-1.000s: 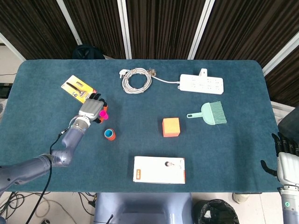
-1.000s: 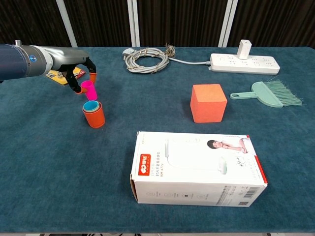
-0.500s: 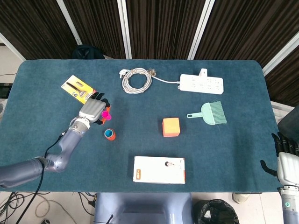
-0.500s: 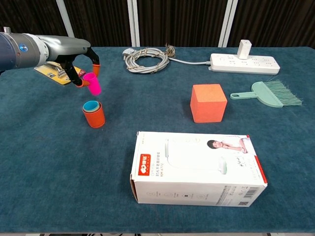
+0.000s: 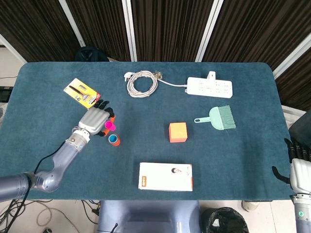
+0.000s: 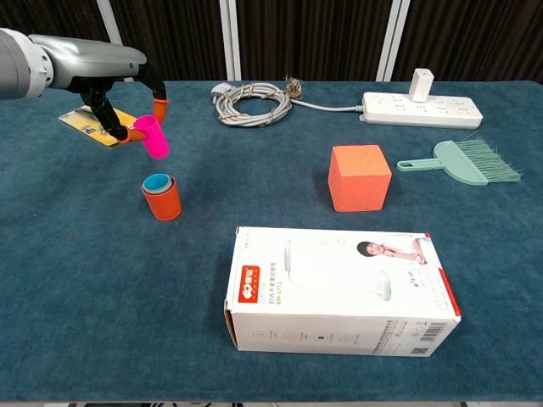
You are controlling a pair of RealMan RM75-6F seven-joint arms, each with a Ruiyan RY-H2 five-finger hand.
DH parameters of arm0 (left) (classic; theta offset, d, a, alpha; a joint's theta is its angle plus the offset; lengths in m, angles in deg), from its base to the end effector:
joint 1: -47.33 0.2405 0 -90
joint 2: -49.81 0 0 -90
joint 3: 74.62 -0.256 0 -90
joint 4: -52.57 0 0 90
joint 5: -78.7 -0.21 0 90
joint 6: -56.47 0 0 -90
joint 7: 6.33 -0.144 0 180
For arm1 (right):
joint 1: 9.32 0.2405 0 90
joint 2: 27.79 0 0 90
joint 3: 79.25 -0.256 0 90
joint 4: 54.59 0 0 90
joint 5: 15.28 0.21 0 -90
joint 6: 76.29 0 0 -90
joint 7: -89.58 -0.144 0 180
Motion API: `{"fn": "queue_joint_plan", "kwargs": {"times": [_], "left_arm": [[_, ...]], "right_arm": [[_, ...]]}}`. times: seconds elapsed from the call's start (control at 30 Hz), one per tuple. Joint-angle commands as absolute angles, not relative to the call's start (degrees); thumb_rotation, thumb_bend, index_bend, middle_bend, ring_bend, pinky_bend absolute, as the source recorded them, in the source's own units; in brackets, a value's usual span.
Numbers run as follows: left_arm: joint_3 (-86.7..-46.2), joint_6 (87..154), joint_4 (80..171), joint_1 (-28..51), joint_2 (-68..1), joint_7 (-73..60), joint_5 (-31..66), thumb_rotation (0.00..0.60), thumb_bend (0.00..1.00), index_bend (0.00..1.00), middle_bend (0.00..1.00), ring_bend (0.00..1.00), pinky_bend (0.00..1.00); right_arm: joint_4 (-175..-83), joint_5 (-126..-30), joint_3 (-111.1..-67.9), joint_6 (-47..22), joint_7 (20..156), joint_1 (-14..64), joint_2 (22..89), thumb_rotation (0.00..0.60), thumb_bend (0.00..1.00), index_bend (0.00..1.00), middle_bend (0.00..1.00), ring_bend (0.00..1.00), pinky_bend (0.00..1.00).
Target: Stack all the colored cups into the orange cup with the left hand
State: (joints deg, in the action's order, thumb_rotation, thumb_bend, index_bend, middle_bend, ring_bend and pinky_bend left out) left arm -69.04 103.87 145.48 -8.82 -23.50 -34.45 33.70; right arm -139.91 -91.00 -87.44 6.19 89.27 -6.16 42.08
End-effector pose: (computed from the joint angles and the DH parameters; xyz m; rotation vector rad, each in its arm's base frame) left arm -0.1295 0.3812 0.0416 -1.9665 -0.8551 -0.6654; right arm -0.3509 -0.1887 0.1563 1.1706 -0.9557 0.8220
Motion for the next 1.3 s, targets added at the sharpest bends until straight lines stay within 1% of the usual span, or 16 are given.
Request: {"fn": "queue_joint_plan", "kwargs": {"times": [0.03,0.37,1.07,1.17,1.23,1.3], "left_arm": [[-69.4,104.2,146.7,-8.6,-23.0,-34.6,33.3,0.600,0.34,0.48,0.25,0.00,0.00],[-70.4,104.4,148.7,-8.7,-23.1,-35.4,32.3,0.600,0.34,0.48,0.25,0.00,0.00],[-72.3,105.2,149.9,-8.4,-23.5,-36.8,32.0,0.600,0.34,0.48,0.25,0.00,0.00],[-72.6,105.2,149.8,-8.4,-23.5,-37.1,32.1,0.600,0.34,0.46,0.25,0.00,0.00],[-72.9,105.2,149.6,-8.4,-23.5,-37.5,32.1,0.600,0.34,0.42,0.25,0.00,0.00],[-73.2,105.4,149.3,-8.5,-23.7,-38.2,32.2,0.600,0.33,0.36,0.24,0.00,0.00]], "right_arm": [[-139.9,-91.0,-87.4,6.2,89.1,-6.2,42.0,0.600,0.34,0.09,0.04,0.09,0.04],[-140.2,-91.2,-87.6,6.9,88.5,-6.5,41.6,0.600,0.34,0.09,0.04,0.09,0.04],[-140.7,-91.9,-87.6,7.6,87.6,-6.8,41.0,0.600,0.34,0.09,0.04,0.09,0.04],[-140.7,-91.9,-87.6,7.6,87.6,-6.8,41.0,0.600,0.34,0.09,0.04,0.09,0.04],[-140.7,-91.9,-87.6,7.6,87.6,-6.8,41.0,0.600,0.34,0.09,0.04,0.09,0.04],[-140.8,-91.8,-87.6,7.6,87.7,-6.8,41.0,0.600,0.34,0.09,0.04,0.09,0.04]]}}
